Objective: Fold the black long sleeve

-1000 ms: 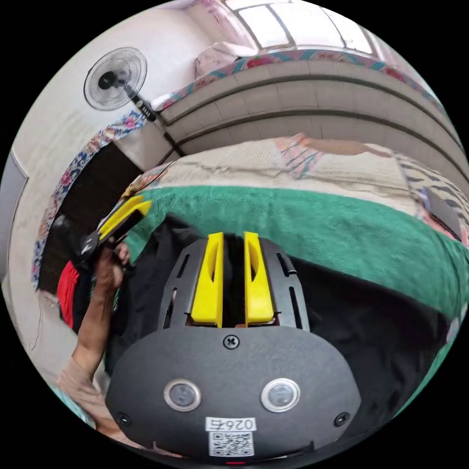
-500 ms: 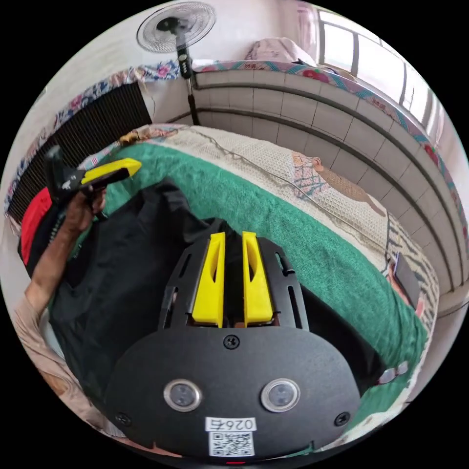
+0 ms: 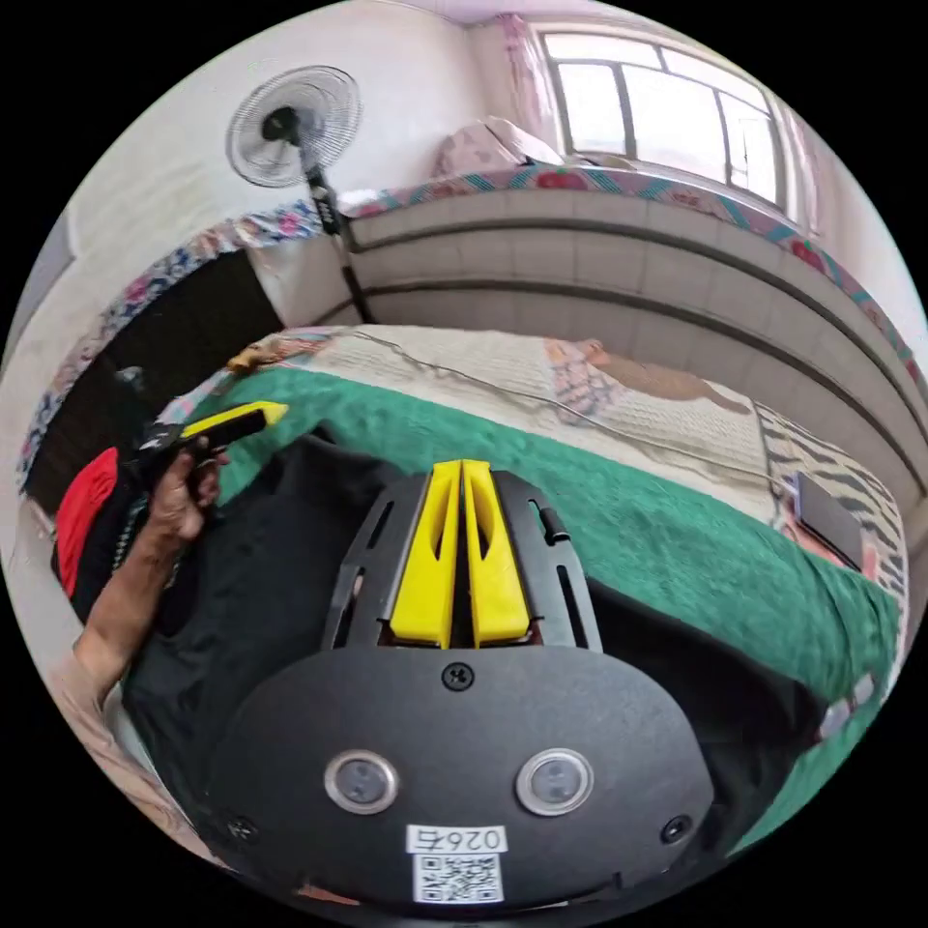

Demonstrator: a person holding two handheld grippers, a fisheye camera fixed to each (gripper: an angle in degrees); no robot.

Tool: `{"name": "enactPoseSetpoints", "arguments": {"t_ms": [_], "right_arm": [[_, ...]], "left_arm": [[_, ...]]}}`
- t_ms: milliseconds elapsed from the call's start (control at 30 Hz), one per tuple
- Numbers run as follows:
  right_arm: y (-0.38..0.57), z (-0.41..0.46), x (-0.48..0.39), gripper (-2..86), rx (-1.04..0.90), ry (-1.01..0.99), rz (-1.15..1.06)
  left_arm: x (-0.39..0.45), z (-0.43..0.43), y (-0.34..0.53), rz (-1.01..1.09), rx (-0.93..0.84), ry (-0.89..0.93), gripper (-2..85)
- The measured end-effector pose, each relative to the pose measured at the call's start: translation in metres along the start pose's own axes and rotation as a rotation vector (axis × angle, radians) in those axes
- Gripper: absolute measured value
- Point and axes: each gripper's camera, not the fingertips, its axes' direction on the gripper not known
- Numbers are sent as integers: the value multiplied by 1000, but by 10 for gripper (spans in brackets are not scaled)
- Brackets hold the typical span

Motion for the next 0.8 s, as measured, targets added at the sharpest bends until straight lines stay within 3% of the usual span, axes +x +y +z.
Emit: {"name": "enactPoseSetpoints", "arguments": {"t_ms": [67, 100, 133, 200, 333, 400, 467, 600, 733, 800], "right_arm": [[-4, 22, -20, -11, -86, 19, -81], [-8, 49, -23, -13, -285, 228, -57], [-7, 58, -24, -13, -355, 310, -57], [-5, 29, -37, -13, -261, 427, -24], [17, -48, -87, -13, -70, 685, -170], [51, -118, -119, -13, 187, 824, -108], [81, -159, -137, -11, 260, 725, -85], [147, -176, -171, -10, -111, 200, -138], [208, -160, -209, -9, -267, 147, -147], [241, -141, -222, -9, -386, 106, -125]], "left_arm": [[-3, 30, -7, -33, -222, -34, -10], [-11, 23, -7, -117, -196, 3, -10], [-14, 19, -5, -167, -194, -8, -10], [-8, -8, 6, -177, -149, -80, -10], [33, -76, 38, -43, 22, -74, -10], [67, -117, 64, 9, 69, 20, -10], [95, -139, 85, 47, 65, 131, -10], [178, -155, 141, 129, 14, 314, -10], [253, -125, 181, 231, -102, 318, -10], [301, -78, 212, 442, -405, 225, -10]]}}
